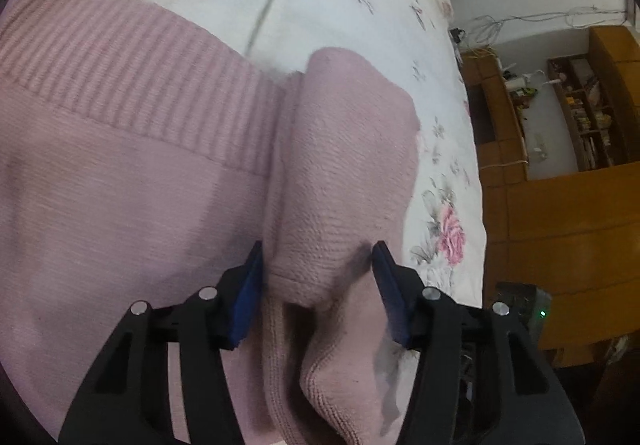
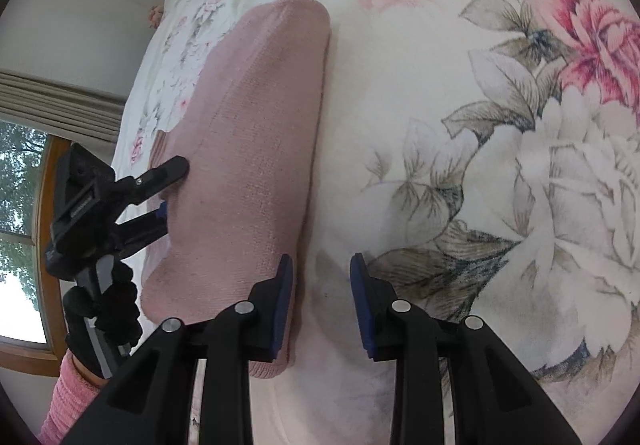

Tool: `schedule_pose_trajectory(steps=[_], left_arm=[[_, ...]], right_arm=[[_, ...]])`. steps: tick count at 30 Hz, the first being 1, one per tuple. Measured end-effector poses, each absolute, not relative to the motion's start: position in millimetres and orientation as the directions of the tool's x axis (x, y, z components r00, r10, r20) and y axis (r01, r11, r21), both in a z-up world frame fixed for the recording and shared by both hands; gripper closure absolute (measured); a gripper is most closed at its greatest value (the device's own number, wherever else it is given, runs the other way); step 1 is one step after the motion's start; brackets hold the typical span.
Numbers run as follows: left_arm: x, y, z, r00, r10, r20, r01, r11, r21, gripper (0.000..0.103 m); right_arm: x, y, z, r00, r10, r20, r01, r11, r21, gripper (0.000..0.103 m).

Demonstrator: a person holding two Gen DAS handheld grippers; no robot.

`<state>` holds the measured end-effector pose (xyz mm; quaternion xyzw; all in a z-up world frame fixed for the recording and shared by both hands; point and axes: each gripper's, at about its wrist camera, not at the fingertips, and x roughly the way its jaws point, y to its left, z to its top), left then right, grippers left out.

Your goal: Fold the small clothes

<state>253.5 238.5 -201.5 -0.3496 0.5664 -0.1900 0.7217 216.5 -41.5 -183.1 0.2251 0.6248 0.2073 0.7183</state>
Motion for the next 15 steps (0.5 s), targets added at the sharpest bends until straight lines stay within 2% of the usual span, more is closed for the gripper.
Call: schedule_pose_trajectory(steps=[4, 7, 10, 15], left_arm=[[254, 233, -205, 0.284, -0.686, -0.67, -0.128, 0.665, -0.736, 0.053], [255, 230, -206, 0.289, -0.673, -0.681, -0.134, 0.676, -0.725, 0.063], [253, 230, -202, 0.31, -0.678, -0.666, -0.134, 0.662, -0.737, 0.077], [244, 227, -180, 0.374, -0.692, -0.618, -0.074, 0.642, -0.763, 0.081]], right_arm=[[216, -36, -187, 0.126, 0.577, -0.807, -0.014, 0.814, 0.58, 0.071], [217, -34, -191, 0.121, 0.576, -0.809, -0.013, 0.815, 0.579, 0.071], [216, -36, -192, 0.122, 0.585, -0.802, 0.004, 0.807, 0.59, 0.071], [214, -42, -191, 0.129, 0.584, -0.801, 0.007, 0.807, 0.59, 0.069]])
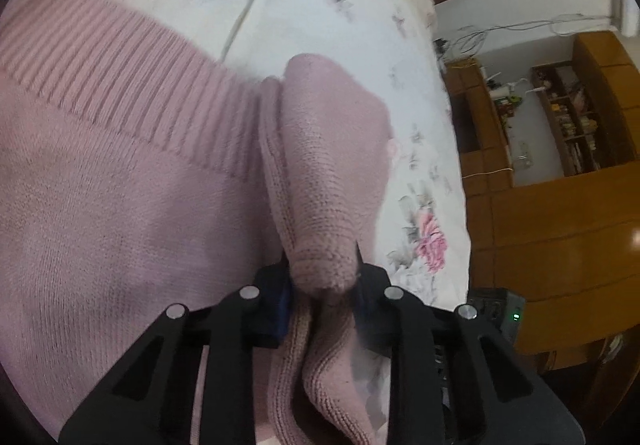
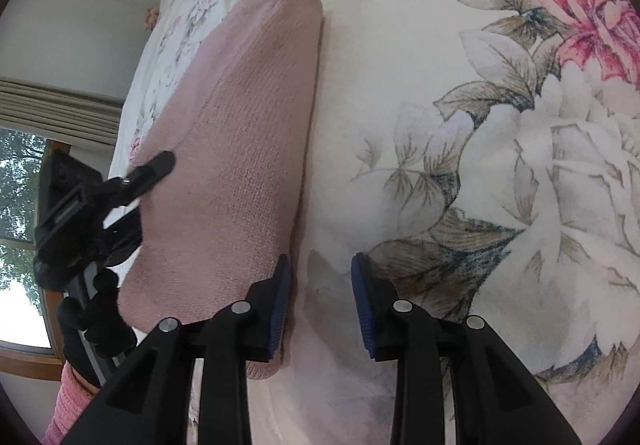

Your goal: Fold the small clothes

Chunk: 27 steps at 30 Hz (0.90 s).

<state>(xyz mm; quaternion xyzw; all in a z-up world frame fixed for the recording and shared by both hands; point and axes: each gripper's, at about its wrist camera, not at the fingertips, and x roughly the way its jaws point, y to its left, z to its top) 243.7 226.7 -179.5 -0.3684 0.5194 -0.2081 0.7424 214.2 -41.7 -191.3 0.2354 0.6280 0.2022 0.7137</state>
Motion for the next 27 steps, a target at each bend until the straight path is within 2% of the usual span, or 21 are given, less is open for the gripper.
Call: schedule_pose_trajectory(steps=[8, 14, 22, 27], left_arm=[[220, 277, -127, 0.469, -0.704, -0.534, -0.009, 0.6, -0.8, 0.082], [204, 349, -106, 0.534, -0.629, -0.565, -0.045, 0.646, -0.762, 0.082], [193, 430, -135, 0.534, -0.576, -0.62, -0.159, 0.651, -0.742, 0.082], [190, 442, -173, 0.472, -0.564, -0.678, -0.202, 0.679, -0.706, 0.082]], right_arm=[[206, -43, -173, 0.157, 0.595, -0.788, -0.027, 0.8, 0.599, 0.068], [205, -21, -157, 0.155, 0.621, -0.768, -0.088, 0.783, 0.616, 0.066], [199, 38, -145, 0.094, 0.67, -0.736, -0.202, 0.737, 0.645, 0.06], [195, 67, -151, 0.043, 0.684, -0.728, -0.226, 0.717, 0.66, 0.056]])
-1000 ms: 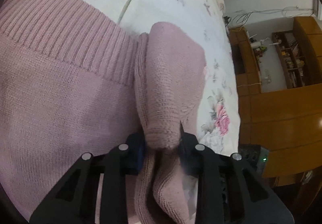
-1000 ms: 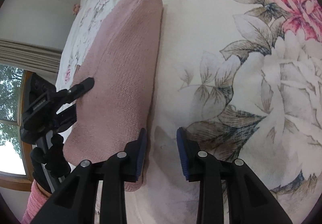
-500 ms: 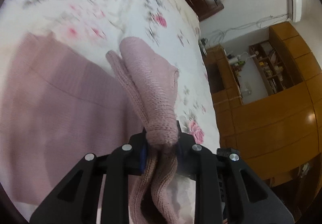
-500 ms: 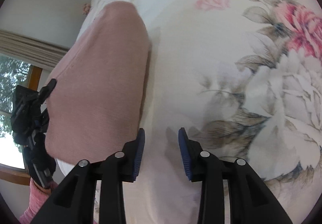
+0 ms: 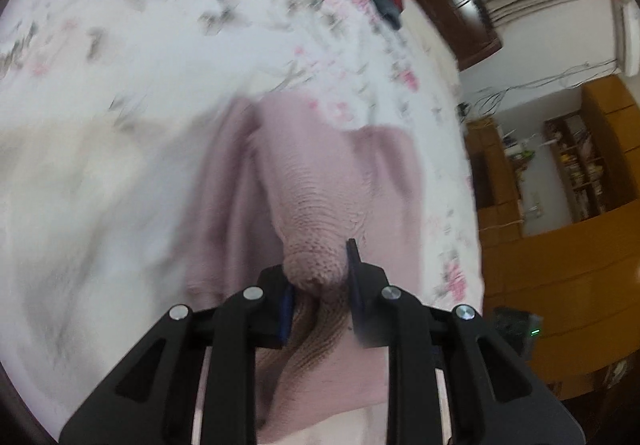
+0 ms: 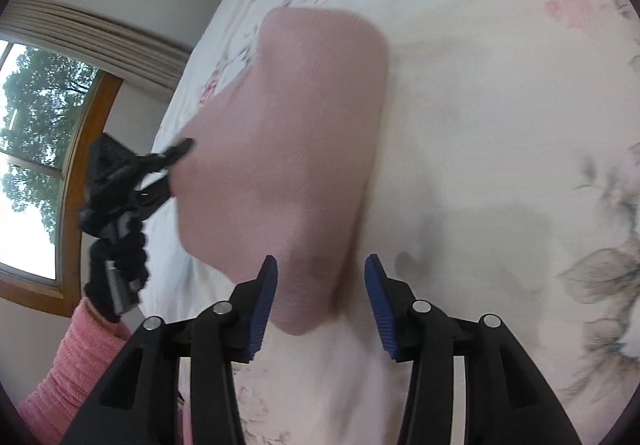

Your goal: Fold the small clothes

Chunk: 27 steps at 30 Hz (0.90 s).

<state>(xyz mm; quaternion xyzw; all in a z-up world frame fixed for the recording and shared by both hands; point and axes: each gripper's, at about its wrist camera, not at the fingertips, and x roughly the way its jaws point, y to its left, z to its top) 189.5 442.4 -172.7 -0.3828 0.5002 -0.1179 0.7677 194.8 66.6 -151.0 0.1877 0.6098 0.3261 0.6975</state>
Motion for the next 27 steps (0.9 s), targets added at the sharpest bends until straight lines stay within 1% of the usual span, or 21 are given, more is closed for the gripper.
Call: schedule_pose_trajectory(steps=[3, 6, 9, 11, 12, 13, 16, 18, 19, 21, 22, 23, 24, 25, 27], left_arm=[[193, 444, -195, 0.448, -0.556, -0.7, -0.231, 0.685, -0.691, 0.08], [193, 446, -204, 0.449, -0.57, -0.688, -0.256, 0.656, -0.71, 0.076], [182, 448, -194, 0.451, -0.558, -0.696, -0.266, 0.661, -0.702, 0.074], [167, 446, -182, 0.452, -0.552, -0.701, -0.242, 0.68, -0.692, 0.068], [159, 444, -176, 0.451, -0.55, -0.703, -0.227, 0.691, -0.686, 0.064], [148, 441, -170, 0.446, -0.546, -0.709, -0.207, 0.708, -0.675, 0.062], [127, 431, -162, 0.426, -0.552, -0.716, -0.163, 0.732, -0.661, 0.057], [120, 424, -164, 0.397, -0.536, -0.745, -0.152, 0.762, -0.629, 0.056], [118, 419, -167, 0.382, -0.497, -0.779, -0.152, 0.798, -0.583, 0.058], [118, 414, -174, 0.364, -0.465, -0.807, -0.146, 0.827, -0.543, 0.062], [118, 413, -179, 0.351, -0.451, -0.821, -0.15, 0.838, -0.525, 0.076], [118, 413, -183, 0.34, -0.448, -0.827, -0.15, 0.842, -0.518, 0.081], [118, 413, -185, 0.34, -0.44, -0.831, -0.148, 0.848, -0.509, 0.081], [117, 415, -186, 0.341, -0.431, -0.835, -0.141, 0.855, -0.499, 0.084], [119, 413, -187, 0.338, -0.411, -0.847, -0.127, 0.872, -0.473, 0.085]], right_arm=[[192, 76, -158, 0.013, 0.695, -0.719, -0.214, 0.704, 0.677, 0.054], [189, 80, -164, -0.007, 0.687, -0.727, -0.21, 0.71, 0.672, 0.054], [187, 81, -168, -0.023, 0.683, -0.73, -0.202, 0.712, 0.672, 0.053], [188, 84, -171, -0.032, 0.686, -0.726, -0.196, 0.709, 0.678, 0.053], [186, 84, -172, -0.038, 0.693, -0.72, -0.192, 0.702, 0.685, 0.051], [184, 85, -174, -0.042, 0.697, -0.716, -0.188, 0.698, 0.691, 0.049], [183, 88, -180, -0.052, 0.692, -0.72, -0.184, 0.702, 0.688, 0.048], [181, 93, -188, -0.06, 0.689, -0.722, -0.173, 0.706, 0.687, 0.048], [181, 92, -193, -0.07, 0.686, -0.724, -0.163, 0.708, 0.687, 0.048], [183, 96, -201, -0.083, 0.686, -0.722, -0.143, 0.709, 0.69, 0.048], [184, 96, -205, -0.094, 0.697, -0.71, -0.126, 0.7, 0.703, 0.051], [185, 96, -207, -0.101, 0.707, -0.7, -0.113, 0.691, 0.714, 0.059], [186, 94, -206, -0.111, 0.726, -0.678, -0.096, 0.671, 0.735, 0.071], [185, 94, -204, -0.106, 0.73, -0.675, -0.097, 0.668, 0.738, 0.075], [181, 93, -194, -0.094, 0.724, -0.683, -0.134, 0.671, 0.73, 0.078]])
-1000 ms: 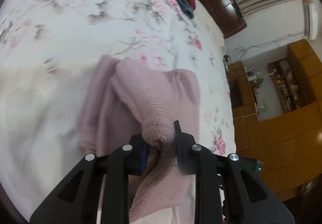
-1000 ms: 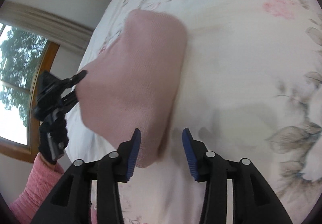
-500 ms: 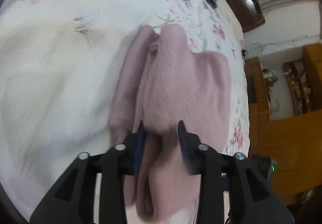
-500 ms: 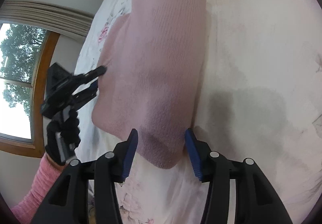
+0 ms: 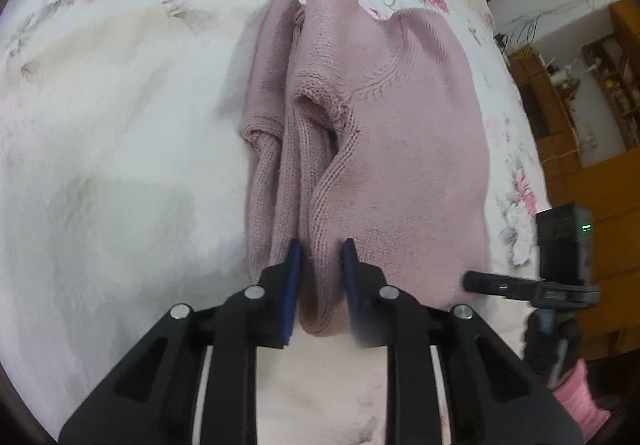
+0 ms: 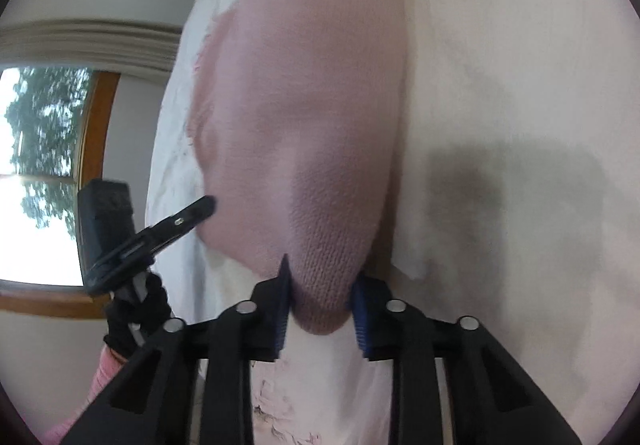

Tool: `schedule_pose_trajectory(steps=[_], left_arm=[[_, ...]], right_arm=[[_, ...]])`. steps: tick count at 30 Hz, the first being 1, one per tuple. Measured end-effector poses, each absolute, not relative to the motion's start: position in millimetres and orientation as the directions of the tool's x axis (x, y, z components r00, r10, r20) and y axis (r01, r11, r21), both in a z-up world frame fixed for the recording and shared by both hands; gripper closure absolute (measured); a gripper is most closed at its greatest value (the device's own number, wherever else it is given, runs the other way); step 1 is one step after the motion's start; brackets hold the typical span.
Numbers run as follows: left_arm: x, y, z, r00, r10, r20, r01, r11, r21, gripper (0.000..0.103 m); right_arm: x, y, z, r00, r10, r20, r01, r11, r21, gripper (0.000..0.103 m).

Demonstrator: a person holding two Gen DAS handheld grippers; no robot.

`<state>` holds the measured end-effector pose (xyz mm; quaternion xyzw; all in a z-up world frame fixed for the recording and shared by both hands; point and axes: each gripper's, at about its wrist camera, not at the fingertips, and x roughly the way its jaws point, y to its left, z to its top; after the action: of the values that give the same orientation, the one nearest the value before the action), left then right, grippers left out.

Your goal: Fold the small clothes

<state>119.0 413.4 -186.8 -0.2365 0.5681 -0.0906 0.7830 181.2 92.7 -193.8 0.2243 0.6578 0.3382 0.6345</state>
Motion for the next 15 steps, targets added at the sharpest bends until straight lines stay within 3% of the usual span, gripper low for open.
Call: schedule_pose_trajectory(steps=[4, 8, 10, 12, 14, 15], left_arm=[[120, 413, -196, 0.327, -0.406, -0.853, -0.126, 0.876, -0.465, 0.086], [120, 416, -196, 0.327, -0.415, -0.849, -0.129, 0.87, -0.475, 0.084], [119, 420, -192, 0.319, -0.427, -0.846, -0.135, 0.863, -0.486, 0.082], [118, 423, -184, 0.317, -0.433, -0.844, -0.14, 0.858, -0.494, 0.078], [118, 431, -169, 0.34, -0.412, -0.846, -0.146, 0.865, -0.48, 0.062], [119, 434, -162, 0.358, -0.399, -0.844, -0.146, 0.869, -0.473, 0.06]], right_arm=[[176, 99, -204, -0.098, 0.671, -0.735, -0.147, 0.721, 0.677, 0.079], [179, 99, -215, -0.112, 0.681, -0.724, -0.113, 0.715, 0.69, 0.079], [178, 97, -210, -0.112, 0.665, -0.738, -0.144, 0.724, 0.675, 0.074], [177, 96, -201, -0.103, 0.655, -0.749, -0.167, 0.73, 0.662, 0.066], [177, 93, -190, -0.072, 0.643, -0.763, -0.197, 0.74, 0.643, 0.06], [178, 90, -184, -0.056, 0.639, -0.767, -0.21, 0.744, 0.635, 0.055]])
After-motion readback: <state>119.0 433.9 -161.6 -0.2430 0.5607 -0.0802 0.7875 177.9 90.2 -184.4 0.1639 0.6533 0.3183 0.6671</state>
